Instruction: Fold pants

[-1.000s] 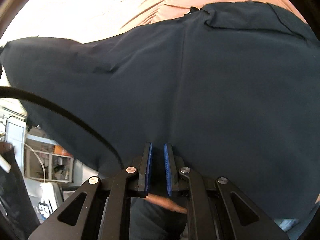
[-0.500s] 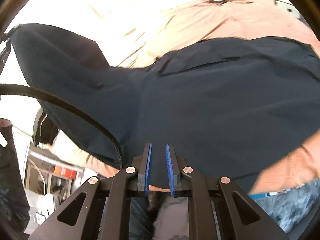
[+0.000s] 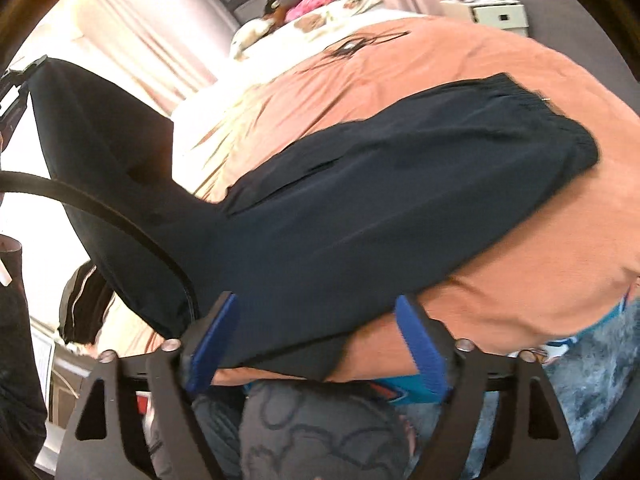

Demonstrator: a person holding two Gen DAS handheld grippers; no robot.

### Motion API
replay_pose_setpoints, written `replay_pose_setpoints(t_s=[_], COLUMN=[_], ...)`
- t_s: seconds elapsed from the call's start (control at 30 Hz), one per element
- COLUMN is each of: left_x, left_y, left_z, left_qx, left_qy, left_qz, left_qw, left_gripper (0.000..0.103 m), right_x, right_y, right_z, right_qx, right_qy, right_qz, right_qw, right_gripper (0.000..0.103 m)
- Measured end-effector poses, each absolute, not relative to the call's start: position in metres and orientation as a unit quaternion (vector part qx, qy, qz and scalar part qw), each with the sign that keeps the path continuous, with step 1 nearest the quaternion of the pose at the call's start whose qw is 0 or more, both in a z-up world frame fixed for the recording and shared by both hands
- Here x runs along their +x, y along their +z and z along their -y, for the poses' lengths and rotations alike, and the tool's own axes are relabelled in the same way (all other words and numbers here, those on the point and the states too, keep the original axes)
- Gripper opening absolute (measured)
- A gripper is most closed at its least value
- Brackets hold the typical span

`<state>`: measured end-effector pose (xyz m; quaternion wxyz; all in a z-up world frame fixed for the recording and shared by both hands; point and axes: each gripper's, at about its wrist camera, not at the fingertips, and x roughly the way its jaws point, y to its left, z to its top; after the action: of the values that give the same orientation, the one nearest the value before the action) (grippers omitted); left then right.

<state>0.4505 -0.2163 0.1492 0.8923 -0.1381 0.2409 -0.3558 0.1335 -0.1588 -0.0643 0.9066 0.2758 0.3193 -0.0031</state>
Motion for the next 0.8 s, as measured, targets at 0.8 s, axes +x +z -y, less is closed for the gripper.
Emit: replay_pose_setpoints(t_s=[0.8], left_x=[0.449], left_y=[0.063], left_z=[0.450], left_qx=[-0.081], left_qy=[-0.445], left_qz=[-0.356], left_qw=[0.818], left_gripper=[0.006], right_x=[0.026], right_y=[-0.062], right_z=[0.301], right_qx=[0.389], right_qy=[-0.099], right_qz=[-0.278], right_qw=[0.873], right_gripper=[0.083])
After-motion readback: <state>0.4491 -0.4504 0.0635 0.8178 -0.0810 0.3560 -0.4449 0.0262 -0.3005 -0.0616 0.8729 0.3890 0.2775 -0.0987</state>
